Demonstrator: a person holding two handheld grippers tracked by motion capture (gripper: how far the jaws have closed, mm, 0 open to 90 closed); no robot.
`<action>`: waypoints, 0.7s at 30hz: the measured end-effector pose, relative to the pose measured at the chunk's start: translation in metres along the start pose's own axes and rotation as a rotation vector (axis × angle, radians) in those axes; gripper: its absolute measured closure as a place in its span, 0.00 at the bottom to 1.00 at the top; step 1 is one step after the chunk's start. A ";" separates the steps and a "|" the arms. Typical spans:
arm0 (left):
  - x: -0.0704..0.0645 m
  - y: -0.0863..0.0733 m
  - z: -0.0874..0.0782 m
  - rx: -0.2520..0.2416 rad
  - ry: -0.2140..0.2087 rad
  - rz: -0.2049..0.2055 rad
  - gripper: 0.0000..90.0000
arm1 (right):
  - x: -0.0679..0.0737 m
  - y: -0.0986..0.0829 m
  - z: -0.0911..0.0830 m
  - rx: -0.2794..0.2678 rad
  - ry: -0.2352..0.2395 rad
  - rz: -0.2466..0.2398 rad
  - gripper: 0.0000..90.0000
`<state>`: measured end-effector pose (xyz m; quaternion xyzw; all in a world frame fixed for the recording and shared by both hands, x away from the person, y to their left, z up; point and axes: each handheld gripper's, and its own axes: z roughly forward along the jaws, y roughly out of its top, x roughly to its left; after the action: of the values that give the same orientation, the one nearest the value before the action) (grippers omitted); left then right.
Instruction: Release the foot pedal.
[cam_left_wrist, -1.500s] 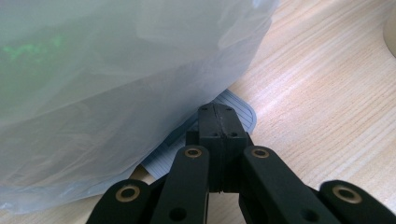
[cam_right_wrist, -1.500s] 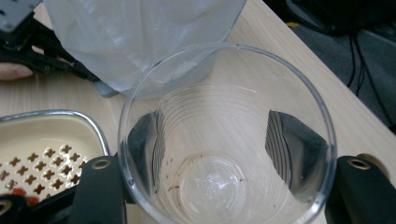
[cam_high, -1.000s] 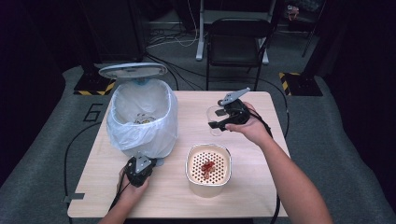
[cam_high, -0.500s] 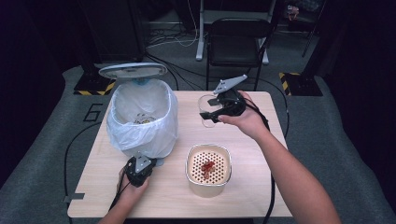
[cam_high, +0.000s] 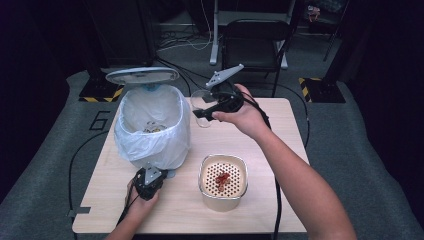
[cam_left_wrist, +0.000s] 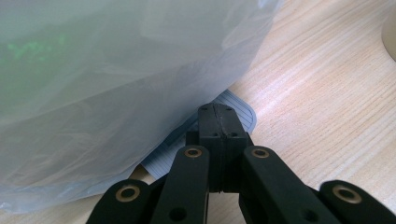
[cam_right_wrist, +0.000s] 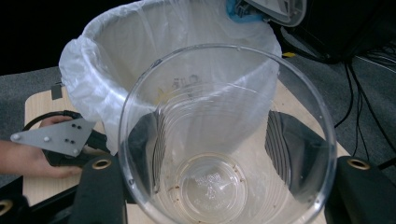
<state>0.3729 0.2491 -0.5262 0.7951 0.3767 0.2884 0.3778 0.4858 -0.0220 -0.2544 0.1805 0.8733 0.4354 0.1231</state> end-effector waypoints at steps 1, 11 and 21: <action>-0.001 -0.001 0.002 -0.021 0.015 -0.006 1.00 | 0.002 0.003 0.001 -0.002 0.000 0.004 0.42; 0.000 0.000 -0.001 0.010 -0.012 -0.002 1.00 | 0.011 0.034 0.014 -0.039 -0.004 -0.012 0.41; -0.001 0.000 0.001 -0.012 0.004 -0.008 1.00 | 0.026 0.059 0.044 -0.038 0.028 -0.011 0.41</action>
<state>0.3732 0.2485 -0.5272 0.7907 0.3789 0.2909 0.3830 0.4910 0.0528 -0.2346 0.1671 0.8676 0.4535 0.1167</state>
